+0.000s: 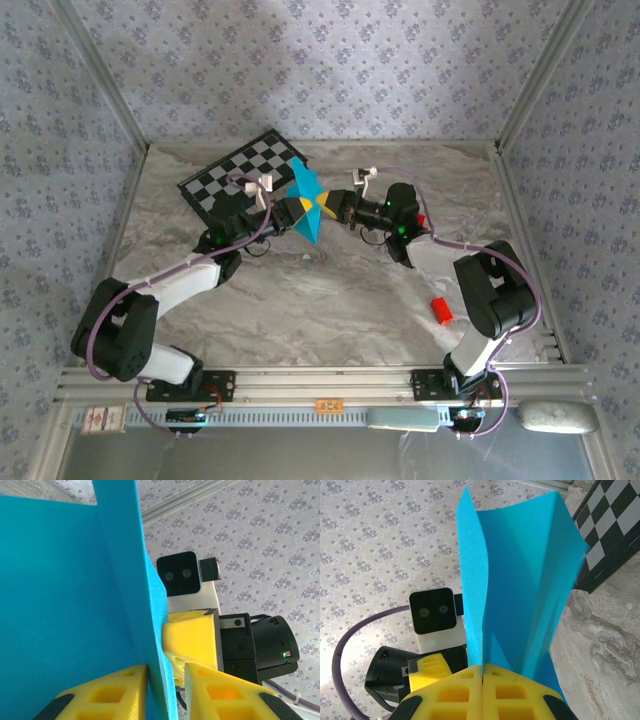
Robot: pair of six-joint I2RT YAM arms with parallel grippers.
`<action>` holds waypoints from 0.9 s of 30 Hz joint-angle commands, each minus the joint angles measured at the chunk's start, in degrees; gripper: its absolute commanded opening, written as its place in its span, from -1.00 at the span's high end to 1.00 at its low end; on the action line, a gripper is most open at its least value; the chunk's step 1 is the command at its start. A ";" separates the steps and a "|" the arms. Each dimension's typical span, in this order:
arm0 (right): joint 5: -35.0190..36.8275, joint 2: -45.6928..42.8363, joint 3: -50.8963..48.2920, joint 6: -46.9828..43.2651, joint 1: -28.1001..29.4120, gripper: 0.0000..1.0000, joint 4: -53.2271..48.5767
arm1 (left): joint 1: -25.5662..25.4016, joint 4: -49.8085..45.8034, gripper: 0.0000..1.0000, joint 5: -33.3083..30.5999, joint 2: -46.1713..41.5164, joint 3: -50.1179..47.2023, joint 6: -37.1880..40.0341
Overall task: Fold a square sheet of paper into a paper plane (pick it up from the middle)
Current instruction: Turn over the paper at the center of the table.
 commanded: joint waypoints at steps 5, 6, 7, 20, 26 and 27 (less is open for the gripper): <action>-0.86 0.36 -0.39 0.29 -0.72 0.65 1.50 | -0.40 -0.61 0.67 -0.87 0.16 0.58 1.76; -0.79 0.12 -0.49 -0.18 -0.83 0.58 0.82 | -0.30 -1.35 0.70 -1.01 0.10 0.68 2.07; -0.75 -0.26 -0.53 -0.70 -1.06 0.51 -0.05 | -0.31 -2.05 0.73 -1.14 0.04 0.93 2.48; 11.90 -15.88 -0.44 -29.07 -6.81 -0.12 -40.76 | -0.03 -35.51 0.84 -10.57 -3.95 9.11 20.50; 25.14 -22.84 0.74 -42.15 -7.26 -0.16 -57.79 | -3.61 -66.09 0.82 -31.81 -0.33 23.16 35.88; 26.72 -23.29 0.57 -43.59 -7.34 -0.17 -58.89 | -4.33 -69.59 0.82 -36.12 0.98 25.39 37.07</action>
